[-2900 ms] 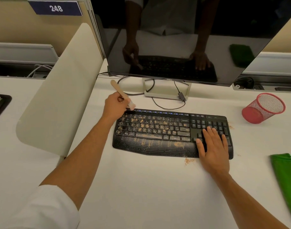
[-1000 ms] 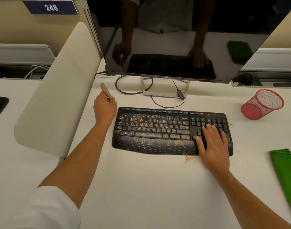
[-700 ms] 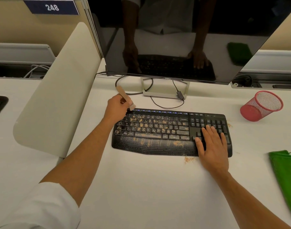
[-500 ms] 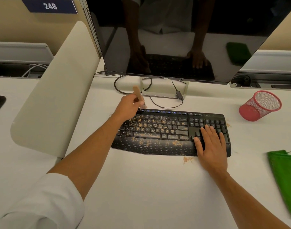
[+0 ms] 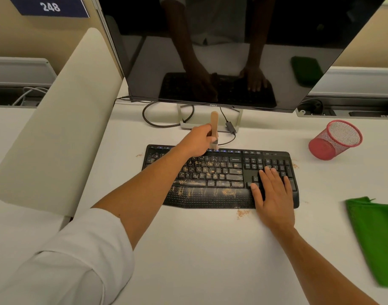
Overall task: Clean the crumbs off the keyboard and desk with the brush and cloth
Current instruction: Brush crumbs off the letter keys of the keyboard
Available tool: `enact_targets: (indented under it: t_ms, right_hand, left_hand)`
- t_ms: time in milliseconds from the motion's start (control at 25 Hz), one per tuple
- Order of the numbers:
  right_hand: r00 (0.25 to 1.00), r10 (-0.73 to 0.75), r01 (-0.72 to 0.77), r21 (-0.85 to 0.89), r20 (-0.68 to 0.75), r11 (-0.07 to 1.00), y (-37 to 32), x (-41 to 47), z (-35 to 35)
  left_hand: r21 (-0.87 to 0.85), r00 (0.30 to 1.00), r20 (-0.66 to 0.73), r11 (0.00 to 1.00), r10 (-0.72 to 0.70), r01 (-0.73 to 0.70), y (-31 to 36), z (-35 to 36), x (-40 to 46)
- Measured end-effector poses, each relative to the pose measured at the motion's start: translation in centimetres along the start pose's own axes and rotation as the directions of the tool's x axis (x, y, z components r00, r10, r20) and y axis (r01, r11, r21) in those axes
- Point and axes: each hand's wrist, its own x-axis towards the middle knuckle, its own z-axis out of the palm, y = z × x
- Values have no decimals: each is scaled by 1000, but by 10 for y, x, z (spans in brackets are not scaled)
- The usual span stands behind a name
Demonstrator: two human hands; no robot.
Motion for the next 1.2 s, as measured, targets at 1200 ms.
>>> enact_targets:
  t_ms: [1200]
  right_hand:
    - [1000,-10,10,6,-26,1000,-1,-2,0]
  left_hand:
    - [-26,843,-464,956,-272,294,-95,-99,-63]
